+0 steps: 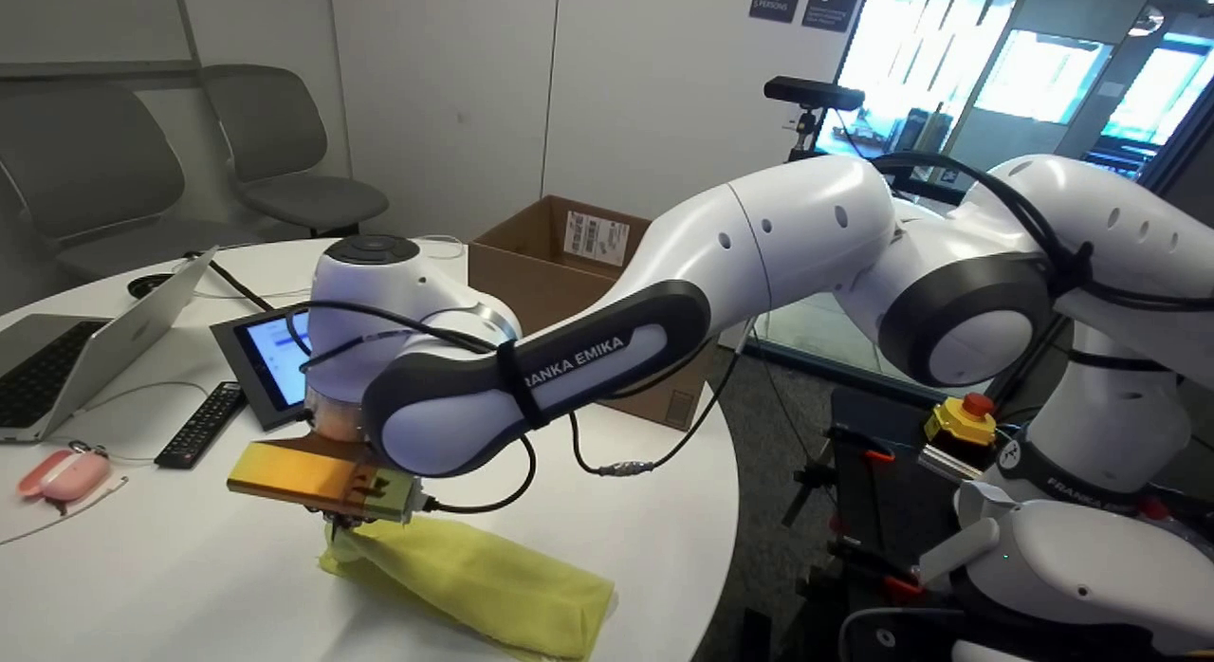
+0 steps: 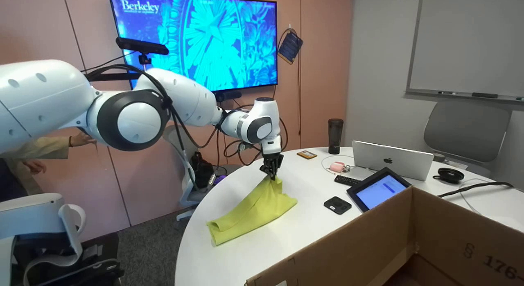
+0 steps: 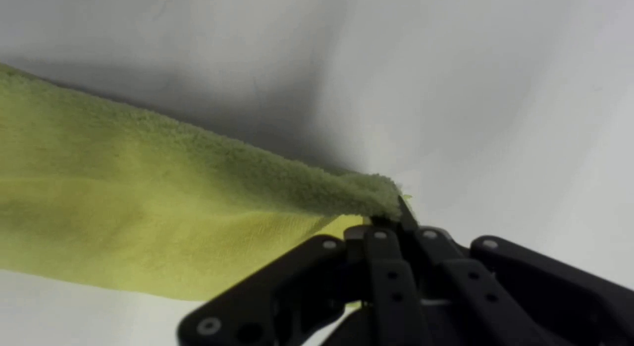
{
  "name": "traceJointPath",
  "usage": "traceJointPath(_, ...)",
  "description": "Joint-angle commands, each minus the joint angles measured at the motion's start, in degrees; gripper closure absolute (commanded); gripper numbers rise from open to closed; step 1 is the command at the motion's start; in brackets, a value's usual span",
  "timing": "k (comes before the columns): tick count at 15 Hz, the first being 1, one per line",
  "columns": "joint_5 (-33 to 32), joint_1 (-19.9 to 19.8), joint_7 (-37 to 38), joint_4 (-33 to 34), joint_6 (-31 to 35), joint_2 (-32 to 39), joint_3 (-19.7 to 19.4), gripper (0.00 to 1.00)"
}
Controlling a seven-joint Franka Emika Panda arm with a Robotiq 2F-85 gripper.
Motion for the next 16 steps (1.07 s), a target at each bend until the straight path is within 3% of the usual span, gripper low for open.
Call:
traceJointPath(1,-2.90,0.96,4.03,6.61,-0.31,4.44,-0.15,0.75)
traceJointPath(3,-4.08,1.61,2.20,7.75,-0.99,5.43,0.63,0.71)
traceJointPath(7,-3.85,3.28,-6.71,3.59,0.99,2.31,2.36,0.38)
traceJointPath(11,-2.85,1.88,-21.08,-3.80,1.69,-3.23,6.99,0.06)
traceJointPath(12,-2.96,1.17,-24.77,-6.66,2.26,-4.93,7.77,0.01)
traceJointPath(16,-3.08,-2.78,-39.66,-17.57,3.48,-10.32,11.06,0.00)
